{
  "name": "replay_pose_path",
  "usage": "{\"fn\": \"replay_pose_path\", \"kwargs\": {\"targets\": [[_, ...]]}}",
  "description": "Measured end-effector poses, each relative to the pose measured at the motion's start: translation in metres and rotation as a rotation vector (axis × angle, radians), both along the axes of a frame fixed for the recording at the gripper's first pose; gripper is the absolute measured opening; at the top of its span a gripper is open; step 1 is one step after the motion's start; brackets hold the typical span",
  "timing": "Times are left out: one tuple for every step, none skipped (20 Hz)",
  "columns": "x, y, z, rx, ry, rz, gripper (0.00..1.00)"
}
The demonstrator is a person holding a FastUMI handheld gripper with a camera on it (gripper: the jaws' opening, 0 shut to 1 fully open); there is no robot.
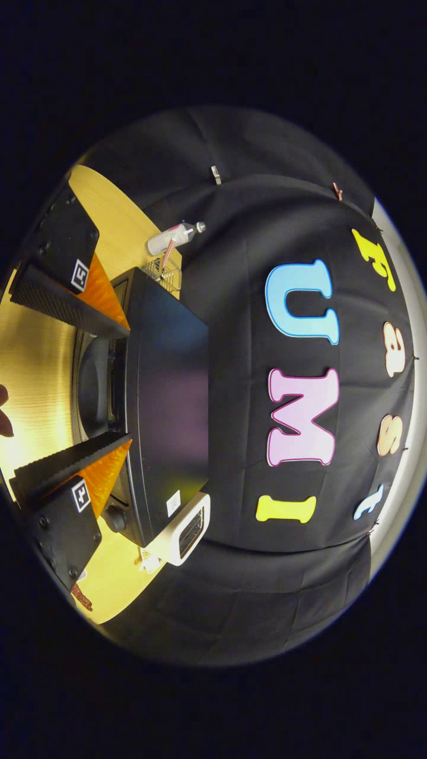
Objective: Open the toaster oven, put the food inside, and close the toaster oven door.
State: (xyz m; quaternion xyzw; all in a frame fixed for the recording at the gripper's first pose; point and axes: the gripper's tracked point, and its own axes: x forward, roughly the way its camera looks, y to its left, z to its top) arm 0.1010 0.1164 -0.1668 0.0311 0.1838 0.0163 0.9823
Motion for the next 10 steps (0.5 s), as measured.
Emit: {"fn": "replay_pose_path", "kwargs": {"targets": [[0.003, -0.003, -0.007, -0.001, 0.015, -0.004, 0.98], [0.003, -0.005, -0.011, 0.006, 0.030, -0.003, 0.98], [0.008, -0.008, -0.008, 0.012, 0.008, -0.015, 0.98], [0.009, -0.010, -0.012, 0.009, 0.020, -0.016, 0.98], [0.009, -0.010, -0.011, 0.005, 0.018, -0.012, 0.98], [0.010, -0.009, -0.013, -0.002, 0.015, -0.007, 0.99], [0.009, -0.008, -0.014, -0.004, 0.018, -0.003, 0.98], [0.006, -0.010, -0.014, 0.003, 0.019, -0.006, 0.99], [0.002, -0.009, -0.015, 0.002, 0.023, -0.005, 0.99], [-0.004, -0.009, -0.016, -0.002, 0.022, -0.003, 0.99]]}}
